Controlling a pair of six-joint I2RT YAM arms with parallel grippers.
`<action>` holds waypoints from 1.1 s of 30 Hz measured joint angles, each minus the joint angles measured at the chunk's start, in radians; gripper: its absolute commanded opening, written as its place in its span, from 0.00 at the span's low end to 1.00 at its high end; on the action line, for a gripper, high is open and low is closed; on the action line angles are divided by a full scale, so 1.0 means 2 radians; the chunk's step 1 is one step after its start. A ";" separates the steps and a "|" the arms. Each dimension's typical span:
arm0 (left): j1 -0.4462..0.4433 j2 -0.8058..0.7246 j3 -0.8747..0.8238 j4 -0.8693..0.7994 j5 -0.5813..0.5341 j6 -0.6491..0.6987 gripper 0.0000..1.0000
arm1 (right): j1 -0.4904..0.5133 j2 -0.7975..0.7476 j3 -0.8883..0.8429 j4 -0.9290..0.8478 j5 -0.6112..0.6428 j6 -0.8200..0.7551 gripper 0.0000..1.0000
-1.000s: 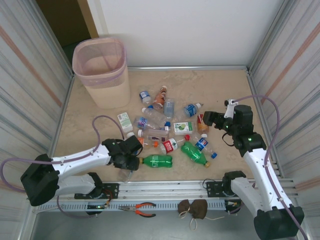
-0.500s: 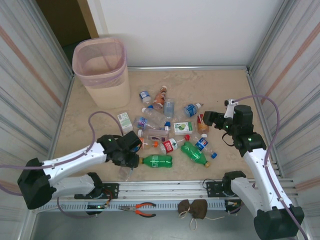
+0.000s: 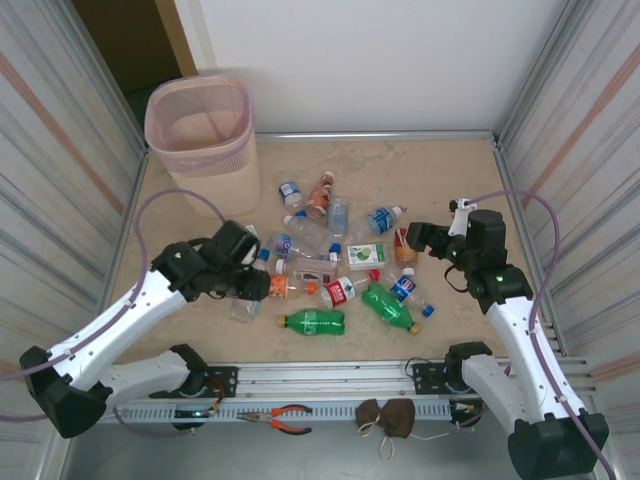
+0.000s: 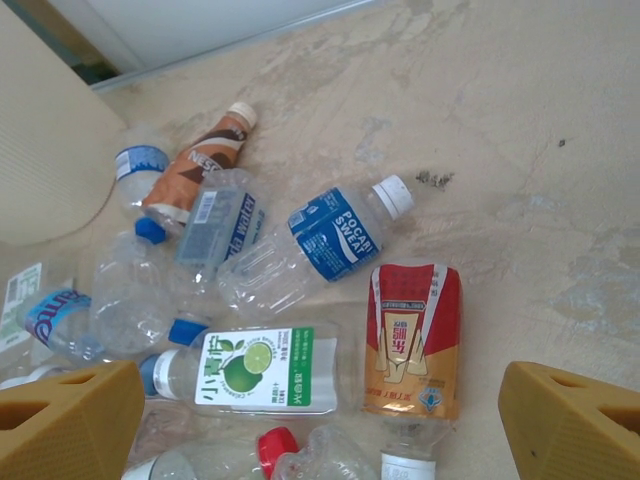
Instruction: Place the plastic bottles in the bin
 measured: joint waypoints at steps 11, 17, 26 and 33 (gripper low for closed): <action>0.149 0.074 0.184 0.056 0.071 0.130 0.49 | 0.001 -0.003 0.025 -0.004 0.011 0.000 0.90; 0.189 0.166 0.331 0.076 0.085 0.182 0.49 | 0.001 -0.003 0.041 -0.008 0.013 0.004 0.90; 0.282 0.288 0.493 0.114 0.097 0.205 0.47 | 0.001 -0.003 0.065 -0.023 0.024 0.009 0.90; 0.340 0.400 0.612 0.138 0.097 0.204 0.46 | 0.001 -0.005 0.074 -0.034 0.036 0.009 0.90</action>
